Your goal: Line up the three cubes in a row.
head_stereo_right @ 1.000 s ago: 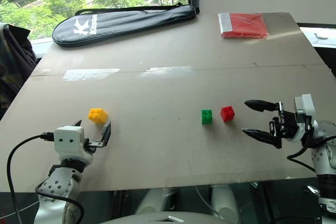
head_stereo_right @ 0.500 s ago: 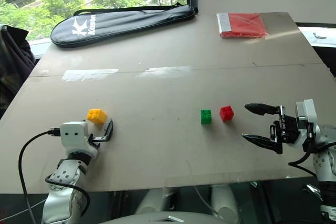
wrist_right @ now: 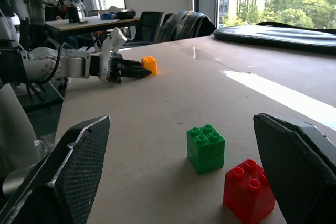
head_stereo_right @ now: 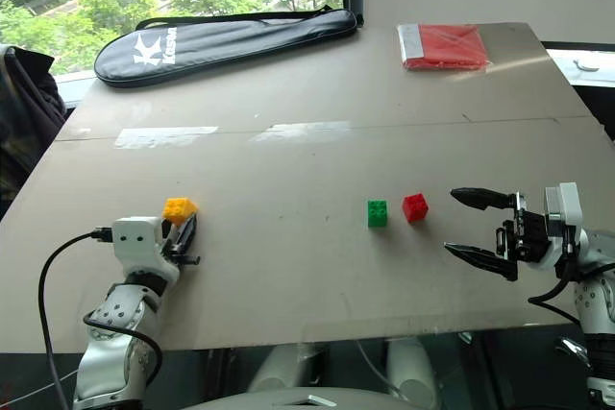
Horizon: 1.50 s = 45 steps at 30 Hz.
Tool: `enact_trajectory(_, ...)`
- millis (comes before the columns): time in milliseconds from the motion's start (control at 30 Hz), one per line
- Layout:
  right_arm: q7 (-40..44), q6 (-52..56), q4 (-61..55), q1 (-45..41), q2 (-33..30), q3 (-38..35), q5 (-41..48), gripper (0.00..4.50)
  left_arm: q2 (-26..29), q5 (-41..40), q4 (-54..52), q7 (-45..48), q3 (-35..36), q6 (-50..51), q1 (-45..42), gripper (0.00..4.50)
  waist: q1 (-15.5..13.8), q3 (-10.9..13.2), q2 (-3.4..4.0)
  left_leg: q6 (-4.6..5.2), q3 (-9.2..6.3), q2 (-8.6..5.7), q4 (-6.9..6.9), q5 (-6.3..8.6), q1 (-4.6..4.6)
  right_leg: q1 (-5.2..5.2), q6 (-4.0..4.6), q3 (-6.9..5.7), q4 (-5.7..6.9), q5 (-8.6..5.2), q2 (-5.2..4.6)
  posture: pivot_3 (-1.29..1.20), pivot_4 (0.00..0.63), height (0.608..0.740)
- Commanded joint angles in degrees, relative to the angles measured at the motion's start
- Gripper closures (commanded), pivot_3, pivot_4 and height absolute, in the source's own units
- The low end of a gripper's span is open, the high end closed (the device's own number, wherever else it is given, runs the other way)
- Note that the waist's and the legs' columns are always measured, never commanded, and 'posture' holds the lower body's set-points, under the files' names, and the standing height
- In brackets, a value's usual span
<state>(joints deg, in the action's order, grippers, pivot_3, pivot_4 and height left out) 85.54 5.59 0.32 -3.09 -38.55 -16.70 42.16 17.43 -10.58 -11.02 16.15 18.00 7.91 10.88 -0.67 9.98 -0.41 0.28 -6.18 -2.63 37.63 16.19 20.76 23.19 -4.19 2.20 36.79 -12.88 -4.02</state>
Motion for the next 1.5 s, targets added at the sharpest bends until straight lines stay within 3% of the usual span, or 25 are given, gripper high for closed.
enact_trajectory(33, -0.8, -0.9, -2.8, 0.4, 0.0, -2.1, 0.9, 0.00, 3.6, -5.8, 0.1, 10.8, -2.4, 0.5, -1.2, 3.28, -0.1, 0.0, 0.00, 0.00, 0.00, 0.00, 0.00, 0.00, 0.00, 0.00, 0.00, 0.00, 0.00, 0.00, 0.00, 0.00, 0.150, 0.732)
enact_trajectory(233, -2.1, -1.3, -3.3, 2.0, -0.6, -2.5, -0.1, 0.00, 13.5, -6.3, 5.4, 33.8, -13.8, -5.8, -9.8, 3.28, -0.1, 0.0, -0.01, -0.01, -0.03, -0.04, 0.00, 0.00, 0.04, 0.00, 0.01, -0.07, 0.00, 0.00, 0.01, 0.00, 0.150, 0.732)
enact_trajectory(400, -2.1, -3.1, -2.8, 3.9, -0.5, -2.5, -1.4, 0.00, 14.6, -2.7, 17.5, 46.7, -23.2, -13.5, -23.1, 3.28, 0.2, 0.0, -0.01, 0.00, 0.01, -0.06, 0.00, 0.00, 0.02, 0.01, 0.01, -0.02, -0.01, 0.00, 0.01, 0.00, 0.150, 0.732)
enact_trajectory(567, -3.6, -4.2, -4.6, 6.0, 0.4, -3.0, -1.8, 0.00, 11.6, -0.7, 30.0, 56.7, -30.4, -17.0, -36.2, 3.28, 0.2, 0.0, -0.04, 0.00, -0.01, -0.17, 0.00, -0.01, 0.05, 0.01, 0.00, -0.04, -0.01, 0.00, 0.02, 0.00, 0.150, 0.732)
enact_trajectory(800, -6.7, -4.4, -8.6, 9.6, 1.1, -4.3, -1.3, 0.00, 6.6, 3.0, 44.8, 60.9, -33.5, -22.4, -46.9, 3.28, 1.1, 0.0, -0.07, 0.01, -0.06, -0.19, 0.00, -0.01, 0.08, 0.02, -0.01, -0.07, -0.01, 0.00, 0.02, 0.00, 0.150, 0.732)
enact_trajectory(1000, -8.6, -4.4, -10.8, 11.5, 1.2, -4.7, -0.9, 0.00, 4.5, 4.4, 51.4, 62.4, -33.6, -27.2, -50.3, 3.28, 1.4, 0.0, -0.08, 0.01, -0.05, -0.19, 0.01, -0.01, 0.06, 0.01, -0.03, -0.05, 0.01, 0.00, 0.02, 0.00, 0.150, 0.732)
enact_trajectory(1500, -7.9, -4.5, -9.2, 9.7, 0.2, -4.0, -1.4, 0.00, 5.6, 4.4, 46.7, 62.1, -32.7, -24.5, -46.5, 3.28, 1.4, 0.0, -0.08, 0.01, -0.23, -0.19, 0.04, -0.01, 0.04, 0.01, -0.03, -0.05, 0.04, 0.00, 0.03, 0.00, 0.150, 0.732)
